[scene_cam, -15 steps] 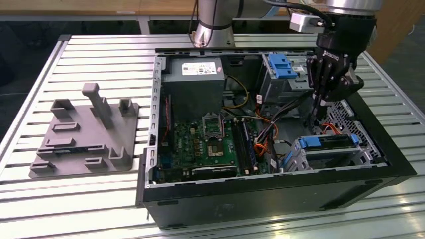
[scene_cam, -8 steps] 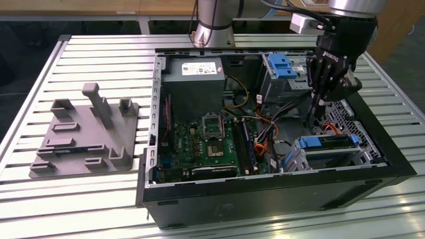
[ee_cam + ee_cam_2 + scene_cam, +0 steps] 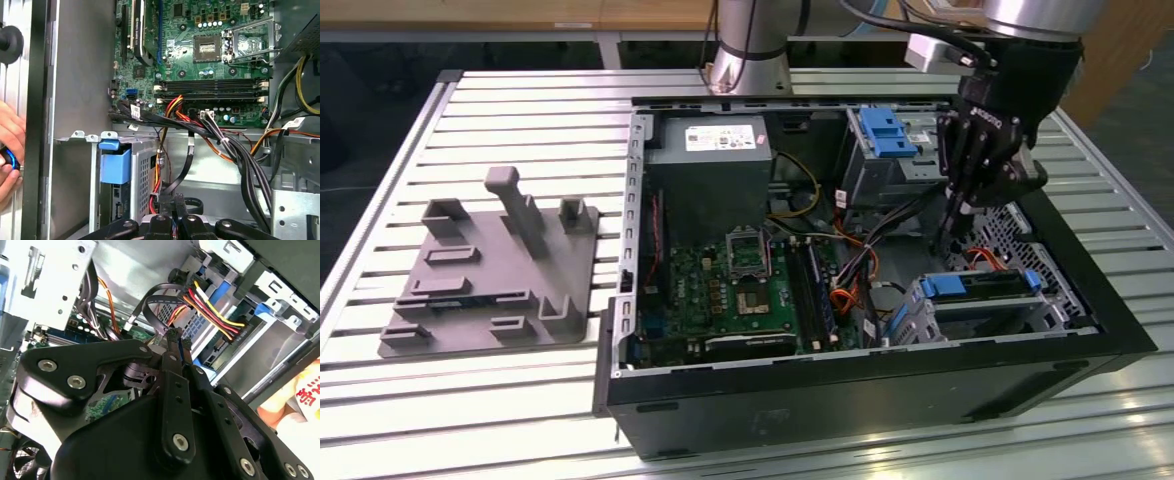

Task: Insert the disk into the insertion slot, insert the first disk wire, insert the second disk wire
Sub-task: 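Insert the second disk wire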

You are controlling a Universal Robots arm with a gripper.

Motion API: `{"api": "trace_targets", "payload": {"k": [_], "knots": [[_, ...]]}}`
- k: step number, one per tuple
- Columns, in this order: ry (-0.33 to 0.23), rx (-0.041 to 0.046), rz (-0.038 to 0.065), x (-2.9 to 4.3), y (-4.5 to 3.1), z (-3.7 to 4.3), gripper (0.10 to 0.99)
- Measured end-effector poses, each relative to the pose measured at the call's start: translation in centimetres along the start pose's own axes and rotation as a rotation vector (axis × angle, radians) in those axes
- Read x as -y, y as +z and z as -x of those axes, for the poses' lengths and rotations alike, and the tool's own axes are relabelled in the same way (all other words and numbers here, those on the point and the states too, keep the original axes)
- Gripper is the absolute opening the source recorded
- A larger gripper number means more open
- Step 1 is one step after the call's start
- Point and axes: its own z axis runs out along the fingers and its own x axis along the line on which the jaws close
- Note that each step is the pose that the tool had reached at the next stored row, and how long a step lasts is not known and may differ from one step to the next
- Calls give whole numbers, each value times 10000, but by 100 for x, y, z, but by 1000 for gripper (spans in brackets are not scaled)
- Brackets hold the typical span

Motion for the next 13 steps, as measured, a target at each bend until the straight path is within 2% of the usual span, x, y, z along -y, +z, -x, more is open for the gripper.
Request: {"api": "trace_targets", "payload": {"k": [3,5,6,9,10,13], "knots": [[-6,34,13,20,-30,-38,145],[-10,113,14,30,-47,-60,145],[-12,195,15,31,-49,-71,145],[-24,531,13,33,-44,-101,145],[-28,615,13,33,-41,-113,145],[-32,760,12,33,-30,-152,145]]}}
